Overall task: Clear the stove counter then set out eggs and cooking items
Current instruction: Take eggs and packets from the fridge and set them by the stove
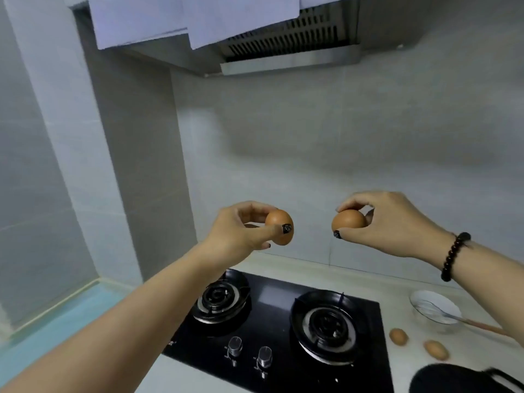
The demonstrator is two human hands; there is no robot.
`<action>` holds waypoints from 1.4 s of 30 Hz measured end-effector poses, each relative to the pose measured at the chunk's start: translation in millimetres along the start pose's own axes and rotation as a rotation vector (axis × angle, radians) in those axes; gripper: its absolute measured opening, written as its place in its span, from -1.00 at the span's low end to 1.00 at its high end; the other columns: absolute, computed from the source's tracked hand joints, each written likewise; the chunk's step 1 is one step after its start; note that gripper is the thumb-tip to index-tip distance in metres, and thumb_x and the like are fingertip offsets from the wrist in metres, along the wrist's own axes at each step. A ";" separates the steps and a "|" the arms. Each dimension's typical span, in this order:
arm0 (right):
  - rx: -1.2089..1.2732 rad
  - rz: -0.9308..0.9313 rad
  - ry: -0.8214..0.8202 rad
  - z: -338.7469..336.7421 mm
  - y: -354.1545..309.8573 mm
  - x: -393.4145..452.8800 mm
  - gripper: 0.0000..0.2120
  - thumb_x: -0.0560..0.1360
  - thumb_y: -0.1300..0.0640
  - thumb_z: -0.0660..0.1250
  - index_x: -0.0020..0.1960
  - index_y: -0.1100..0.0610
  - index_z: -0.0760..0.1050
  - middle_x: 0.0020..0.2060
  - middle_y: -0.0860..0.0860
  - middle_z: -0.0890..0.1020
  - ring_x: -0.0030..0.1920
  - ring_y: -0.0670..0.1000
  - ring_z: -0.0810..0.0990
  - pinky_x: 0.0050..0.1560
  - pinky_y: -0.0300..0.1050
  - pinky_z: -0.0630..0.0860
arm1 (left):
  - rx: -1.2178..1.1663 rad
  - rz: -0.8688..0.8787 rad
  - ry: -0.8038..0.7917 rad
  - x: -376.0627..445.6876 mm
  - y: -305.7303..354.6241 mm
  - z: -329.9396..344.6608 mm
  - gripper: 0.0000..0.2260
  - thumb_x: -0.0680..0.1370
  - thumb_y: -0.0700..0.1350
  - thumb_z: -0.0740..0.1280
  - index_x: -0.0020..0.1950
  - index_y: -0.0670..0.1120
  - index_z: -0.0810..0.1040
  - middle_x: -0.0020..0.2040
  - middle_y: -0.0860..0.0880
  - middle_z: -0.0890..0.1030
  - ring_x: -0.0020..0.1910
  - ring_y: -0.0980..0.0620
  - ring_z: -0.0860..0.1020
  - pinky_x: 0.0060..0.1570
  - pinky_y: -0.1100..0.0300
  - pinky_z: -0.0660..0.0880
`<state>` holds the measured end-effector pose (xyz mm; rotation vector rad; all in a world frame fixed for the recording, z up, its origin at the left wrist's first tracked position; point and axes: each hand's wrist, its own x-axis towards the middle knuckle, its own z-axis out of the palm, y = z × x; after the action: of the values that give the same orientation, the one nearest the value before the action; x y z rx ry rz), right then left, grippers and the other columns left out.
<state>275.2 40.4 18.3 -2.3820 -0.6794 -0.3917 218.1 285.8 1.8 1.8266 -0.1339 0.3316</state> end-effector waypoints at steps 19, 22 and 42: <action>0.304 0.570 0.104 -9.9 301.2 -61.8 -0.69 0.29 0.08 0.52 -0.02 -0.16 0.57 -0.02 -0.18 0.62 -0.17 -0.10 0.65 -0.10 -0.13 0.62 | -0.147 -0.415 -0.192 92.9 -130.8 301.8 -0.78 0.40 -0.24 0.51 0.02 -0.10 0.64 -0.08 -0.06 0.71 -0.11 0.01 0.68 -0.08 0.17 0.59; 0.432 0.682 0.136 14.0 341.5 -81.8 -0.64 0.25 0.04 0.50 0.01 -0.18 0.54 -0.02 -0.20 0.61 -0.03 -0.05 0.65 -0.01 0.06 0.63 | -0.149 -0.502 -0.209 91.6 -159.6 340.6 -0.82 0.41 -0.28 0.49 -0.03 -0.12 0.64 -0.15 -0.08 0.71 -0.16 0.05 0.66 -0.17 0.25 0.55; 0.378 1.078 0.214 144.4 491.5 -129.0 -0.75 0.33 0.24 0.49 -0.01 0.13 0.57 -0.06 0.02 0.61 0.00 0.04 0.56 0.01 -0.14 0.44 | 0.297 -0.737 -0.300 88.0 -295.1 449.1 -0.72 0.36 -0.09 0.53 0.00 -0.02 0.53 -0.11 0.15 0.58 -0.19 0.29 0.55 -0.32 0.51 0.39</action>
<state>458.4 -246.2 -385.8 -1.9504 0.5970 -0.0255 449.1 -54.2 -355.2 2.0667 0.3971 -0.4639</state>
